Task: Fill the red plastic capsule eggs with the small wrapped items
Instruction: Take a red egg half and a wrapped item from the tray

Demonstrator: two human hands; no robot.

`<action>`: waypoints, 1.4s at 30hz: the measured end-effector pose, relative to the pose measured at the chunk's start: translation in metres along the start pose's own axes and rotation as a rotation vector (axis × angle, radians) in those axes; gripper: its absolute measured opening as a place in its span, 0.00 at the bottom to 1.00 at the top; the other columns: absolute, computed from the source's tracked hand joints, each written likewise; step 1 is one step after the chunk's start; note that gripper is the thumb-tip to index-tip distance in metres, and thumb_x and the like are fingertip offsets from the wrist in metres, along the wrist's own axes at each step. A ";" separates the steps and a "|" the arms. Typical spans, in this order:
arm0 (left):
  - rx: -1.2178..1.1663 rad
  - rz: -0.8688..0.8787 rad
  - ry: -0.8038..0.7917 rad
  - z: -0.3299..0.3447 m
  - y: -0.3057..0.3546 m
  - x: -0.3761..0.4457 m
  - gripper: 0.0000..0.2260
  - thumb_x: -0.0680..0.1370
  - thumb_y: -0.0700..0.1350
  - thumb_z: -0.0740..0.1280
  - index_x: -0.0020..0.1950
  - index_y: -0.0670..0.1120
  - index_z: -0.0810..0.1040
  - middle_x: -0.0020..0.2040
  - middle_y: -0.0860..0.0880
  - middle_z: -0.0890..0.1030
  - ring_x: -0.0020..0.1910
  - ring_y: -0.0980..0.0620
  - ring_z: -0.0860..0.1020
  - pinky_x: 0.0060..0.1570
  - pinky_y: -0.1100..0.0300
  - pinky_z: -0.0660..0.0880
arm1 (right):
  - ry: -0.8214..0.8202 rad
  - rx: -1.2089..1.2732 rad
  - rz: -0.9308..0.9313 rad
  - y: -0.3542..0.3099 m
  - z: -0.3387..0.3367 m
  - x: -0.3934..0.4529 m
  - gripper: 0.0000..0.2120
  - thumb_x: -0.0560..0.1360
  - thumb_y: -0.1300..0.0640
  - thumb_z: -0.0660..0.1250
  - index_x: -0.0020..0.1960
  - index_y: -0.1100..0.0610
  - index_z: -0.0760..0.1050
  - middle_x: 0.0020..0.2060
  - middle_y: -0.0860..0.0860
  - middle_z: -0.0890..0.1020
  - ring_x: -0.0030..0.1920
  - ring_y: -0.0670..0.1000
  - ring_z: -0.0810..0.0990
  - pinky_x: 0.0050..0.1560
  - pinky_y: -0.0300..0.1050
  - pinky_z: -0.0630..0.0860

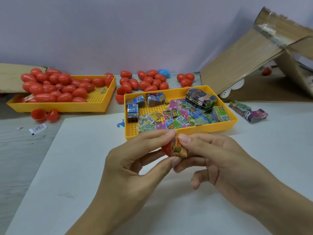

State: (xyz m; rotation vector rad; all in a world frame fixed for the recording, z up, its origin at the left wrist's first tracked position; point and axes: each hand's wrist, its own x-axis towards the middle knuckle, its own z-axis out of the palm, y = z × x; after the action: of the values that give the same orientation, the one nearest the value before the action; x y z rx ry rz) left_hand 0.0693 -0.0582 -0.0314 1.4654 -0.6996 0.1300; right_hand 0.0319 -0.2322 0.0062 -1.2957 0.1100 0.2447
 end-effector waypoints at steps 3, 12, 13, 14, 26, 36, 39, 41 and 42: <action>-0.093 -0.193 0.017 0.000 0.004 0.001 0.26 0.68 0.52 0.78 0.65 0.53 0.80 0.59 0.48 0.83 0.58 0.46 0.83 0.53 0.56 0.81 | 0.071 -0.069 -0.172 0.005 -0.002 0.001 0.11 0.65 0.56 0.76 0.48 0.54 0.84 0.42 0.55 0.86 0.40 0.50 0.84 0.31 0.41 0.78; -0.132 -0.294 0.091 0.000 0.005 0.005 0.17 0.68 0.44 0.78 0.55 0.52 0.85 0.49 0.46 0.86 0.49 0.48 0.85 0.47 0.60 0.81 | 0.088 -0.223 -0.306 0.007 -0.001 0.001 0.13 0.68 0.60 0.73 0.52 0.51 0.83 0.51 0.48 0.85 0.53 0.47 0.83 0.44 0.43 0.82; -0.131 -0.272 0.096 0.000 0.005 0.005 0.19 0.67 0.40 0.78 0.57 0.52 0.84 0.51 0.47 0.86 0.51 0.49 0.85 0.49 0.62 0.80 | 0.112 -0.170 -0.244 0.006 -0.001 0.002 0.13 0.68 0.56 0.75 0.52 0.51 0.83 0.48 0.49 0.86 0.50 0.47 0.84 0.39 0.44 0.82; -0.134 -0.246 0.088 0.000 0.005 0.005 0.21 0.67 0.36 0.77 0.58 0.52 0.83 0.52 0.47 0.86 0.53 0.49 0.84 0.50 0.63 0.80 | 0.118 -0.150 -0.182 0.005 0.000 0.002 0.12 0.68 0.51 0.76 0.51 0.51 0.84 0.45 0.50 0.86 0.45 0.48 0.85 0.33 0.43 0.81; -0.168 -0.355 0.120 0.005 0.008 0.004 0.10 0.70 0.47 0.76 0.51 0.51 0.85 0.44 0.45 0.86 0.42 0.48 0.85 0.41 0.59 0.82 | 0.115 -0.362 -0.410 0.015 0.000 0.004 0.17 0.68 0.64 0.71 0.52 0.47 0.83 0.47 0.48 0.86 0.48 0.49 0.84 0.35 0.42 0.80; -0.172 -0.279 0.198 0.006 0.003 0.002 0.18 0.66 0.38 0.76 0.52 0.54 0.83 0.49 0.49 0.86 0.49 0.47 0.85 0.46 0.63 0.81 | 0.318 -0.437 -0.537 0.003 0.000 -0.001 0.12 0.66 0.53 0.78 0.50 0.49 0.84 0.42 0.51 0.86 0.42 0.52 0.85 0.32 0.44 0.81; -0.171 -0.324 0.253 0.007 -0.004 0.005 0.18 0.66 0.38 0.81 0.50 0.56 0.84 0.48 0.49 0.85 0.45 0.48 0.85 0.42 0.64 0.80 | 0.533 -0.885 -0.872 -0.019 -0.012 0.001 0.13 0.70 0.54 0.78 0.52 0.47 0.80 0.47 0.42 0.84 0.49 0.47 0.83 0.47 0.36 0.78; -0.176 -0.335 0.261 0.007 -0.008 0.006 0.17 0.66 0.35 0.78 0.47 0.55 0.84 0.45 0.47 0.85 0.41 0.49 0.85 0.39 0.65 0.80 | 0.680 -1.106 -1.056 -0.047 -0.028 0.003 0.13 0.73 0.56 0.76 0.55 0.50 0.77 0.49 0.41 0.82 0.51 0.43 0.82 0.53 0.33 0.73; -0.174 -0.338 0.258 0.008 -0.009 0.006 0.17 0.66 0.34 0.76 0.46 0.54 0.85 0.44 0.47 0.85 0.40 0.48 0.85 0.37 0.65 0.80 | 0.752 -1.145 -1.110 -0.064 -0.039 0.003 0.12 0.75 0.56 0.75 0.55 0.51 0.76 0.50 0.40 0.81 0.51 0.41 0.80 0.54 0.33 0.72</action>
State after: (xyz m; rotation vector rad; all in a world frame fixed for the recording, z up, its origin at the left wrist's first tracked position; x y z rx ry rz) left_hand 0.0755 -0.0687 -0.0366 1.3490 -0.2426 -0.0037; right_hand 0.0527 -0.2848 0.0547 -2.3015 -0.1567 -1.3238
